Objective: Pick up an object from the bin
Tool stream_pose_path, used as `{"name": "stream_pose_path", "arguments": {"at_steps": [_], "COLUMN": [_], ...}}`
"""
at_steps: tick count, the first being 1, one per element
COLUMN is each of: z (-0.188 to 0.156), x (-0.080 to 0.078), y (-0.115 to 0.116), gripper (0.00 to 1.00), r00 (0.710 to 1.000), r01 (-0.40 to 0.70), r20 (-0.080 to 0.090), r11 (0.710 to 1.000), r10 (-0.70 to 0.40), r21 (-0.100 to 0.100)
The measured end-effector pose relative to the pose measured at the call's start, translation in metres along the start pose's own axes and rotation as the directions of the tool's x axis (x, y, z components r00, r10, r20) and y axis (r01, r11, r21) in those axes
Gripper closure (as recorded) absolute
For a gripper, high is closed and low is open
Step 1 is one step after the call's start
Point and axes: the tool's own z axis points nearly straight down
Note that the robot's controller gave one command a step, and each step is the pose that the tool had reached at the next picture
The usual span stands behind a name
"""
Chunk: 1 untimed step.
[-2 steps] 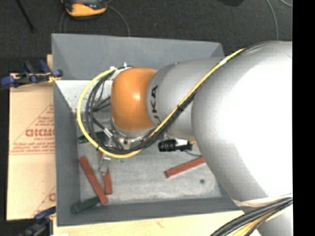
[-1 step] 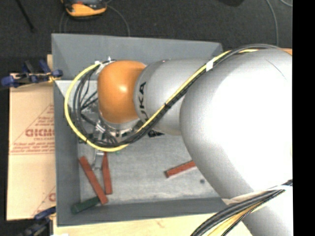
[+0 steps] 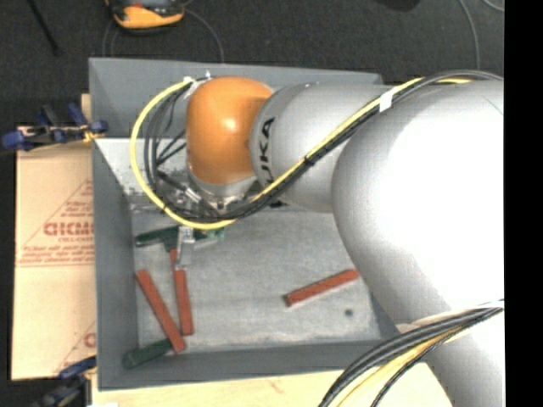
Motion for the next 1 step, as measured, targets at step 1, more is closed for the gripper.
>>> {"name": "stream_pose_path", "arguments": {"at_steps": [1], "z": [-0.0006], "x": [-0.0139], "y": [-0.0169], "gripper": [0.0], "r00": [1.0], "r01": [-0.023], "r20": [0.006], "r11": [1.0], "r10": [0.023], "r21": [0.001]}}
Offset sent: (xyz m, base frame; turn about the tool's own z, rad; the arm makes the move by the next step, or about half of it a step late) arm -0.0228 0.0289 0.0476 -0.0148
